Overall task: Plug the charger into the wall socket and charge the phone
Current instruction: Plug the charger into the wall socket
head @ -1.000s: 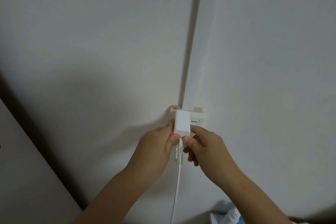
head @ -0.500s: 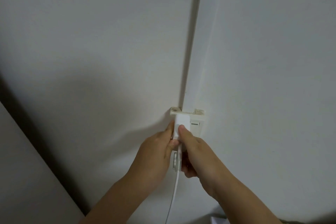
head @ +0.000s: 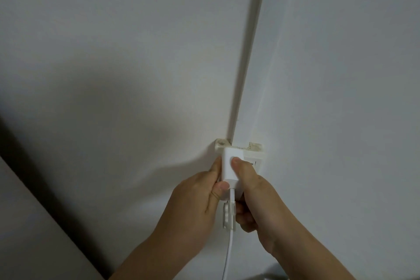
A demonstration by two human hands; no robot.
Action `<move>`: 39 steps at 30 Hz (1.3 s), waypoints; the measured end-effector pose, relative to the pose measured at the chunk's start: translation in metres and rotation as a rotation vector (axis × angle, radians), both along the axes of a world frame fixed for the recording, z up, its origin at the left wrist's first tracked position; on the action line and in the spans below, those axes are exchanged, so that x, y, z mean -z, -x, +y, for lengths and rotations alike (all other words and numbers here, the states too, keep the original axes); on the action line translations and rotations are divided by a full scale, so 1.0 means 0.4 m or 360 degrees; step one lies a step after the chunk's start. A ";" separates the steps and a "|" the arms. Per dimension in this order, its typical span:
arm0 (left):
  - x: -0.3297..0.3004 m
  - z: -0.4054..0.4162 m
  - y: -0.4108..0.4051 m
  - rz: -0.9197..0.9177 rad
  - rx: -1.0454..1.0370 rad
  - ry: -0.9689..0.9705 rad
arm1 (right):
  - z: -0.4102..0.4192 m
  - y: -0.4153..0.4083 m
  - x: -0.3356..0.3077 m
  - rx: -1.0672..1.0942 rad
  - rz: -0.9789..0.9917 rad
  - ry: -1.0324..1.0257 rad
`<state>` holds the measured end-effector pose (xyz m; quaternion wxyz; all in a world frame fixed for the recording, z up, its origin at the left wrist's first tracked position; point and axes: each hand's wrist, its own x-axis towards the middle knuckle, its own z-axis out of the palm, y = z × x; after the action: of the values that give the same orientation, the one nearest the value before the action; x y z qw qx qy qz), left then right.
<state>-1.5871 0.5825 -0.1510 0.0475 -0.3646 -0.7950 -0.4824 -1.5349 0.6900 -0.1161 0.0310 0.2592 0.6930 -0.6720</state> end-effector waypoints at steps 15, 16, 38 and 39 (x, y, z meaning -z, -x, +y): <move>0.009 0.019 0.013 0.0038 -0.0007 0.0003 | 0.014 0.024 0.000 -0.0018 -0.0025 0.0036; 0.007 0.018 0.012 0.0036 -0.0015 0.0022 | 0.012 0.023 0.000 -0.0013 -0.0014 0.0021; -0.032 -0.050 -0.027 -0.0052 -0.0060 0.0355 | -0.019 -0.061 -0.005 0.0002 0.0102 -0.0341; -0.026 -0.057 -0.031 -0.0064 -0.0054 0.0365 | -0.021 -0.071 0.002 0.0001 0.0122 -0.0415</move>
<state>-1.5746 0.5595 -0.1404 -0.0024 -0.3443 -0.8518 -0.3947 -1.5065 0.6816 -0.1168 -0.0297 0.2352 0.7750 -0.5858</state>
